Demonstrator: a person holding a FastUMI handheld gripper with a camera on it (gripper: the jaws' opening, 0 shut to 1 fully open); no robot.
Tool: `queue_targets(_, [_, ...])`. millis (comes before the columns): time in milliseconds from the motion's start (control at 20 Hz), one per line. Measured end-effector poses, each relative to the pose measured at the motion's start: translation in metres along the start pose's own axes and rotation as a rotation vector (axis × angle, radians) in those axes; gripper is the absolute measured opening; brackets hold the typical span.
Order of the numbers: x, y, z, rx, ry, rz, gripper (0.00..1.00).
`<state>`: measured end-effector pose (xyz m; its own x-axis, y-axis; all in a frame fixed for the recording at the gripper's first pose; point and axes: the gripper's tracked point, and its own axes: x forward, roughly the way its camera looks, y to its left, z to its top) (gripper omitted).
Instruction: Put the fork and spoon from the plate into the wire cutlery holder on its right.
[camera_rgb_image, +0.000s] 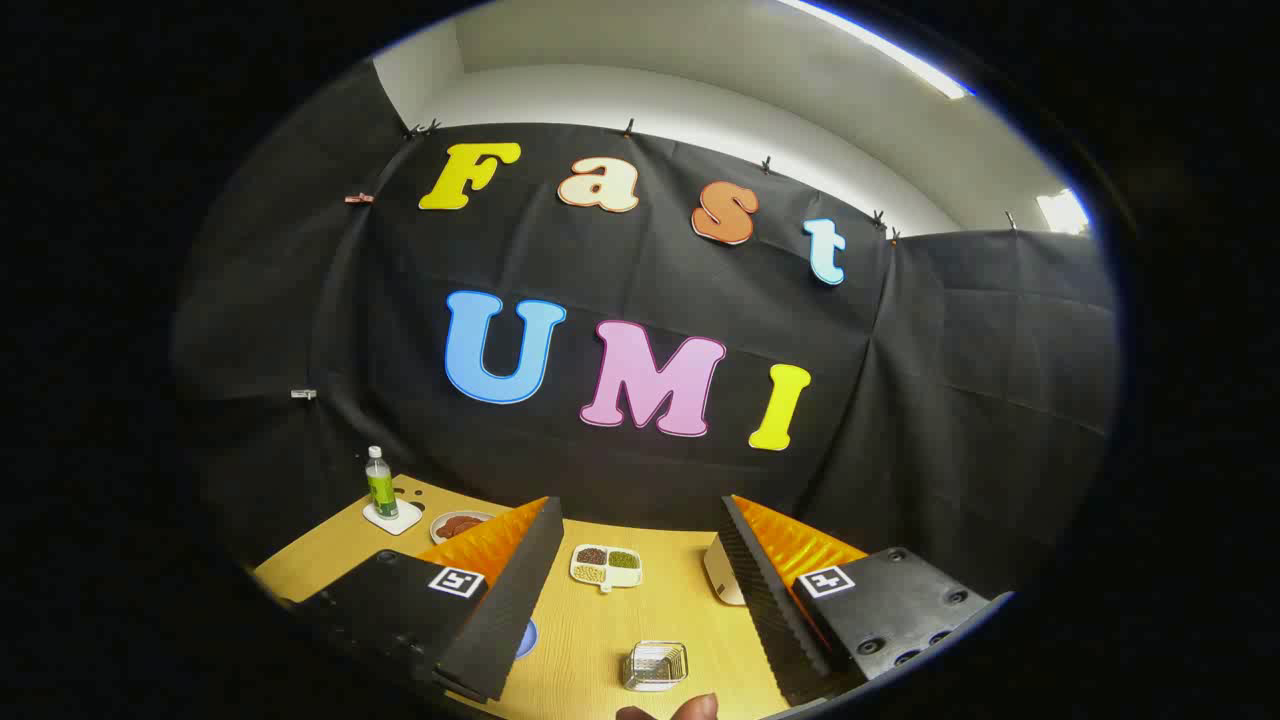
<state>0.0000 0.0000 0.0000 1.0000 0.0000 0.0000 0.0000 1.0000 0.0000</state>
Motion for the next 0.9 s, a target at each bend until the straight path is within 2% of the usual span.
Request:
queue_targets(700, [0.010,0.005,-0.002,-0.005,0.002,-0.012,0.97])
queue_targets(800, [0.012,0.011,-0.004,-0.002,0.012,0.006,0.97])
queue_targets(900, [0.014,0.027,-0.016,0.014,0.061,0.063,0.97])
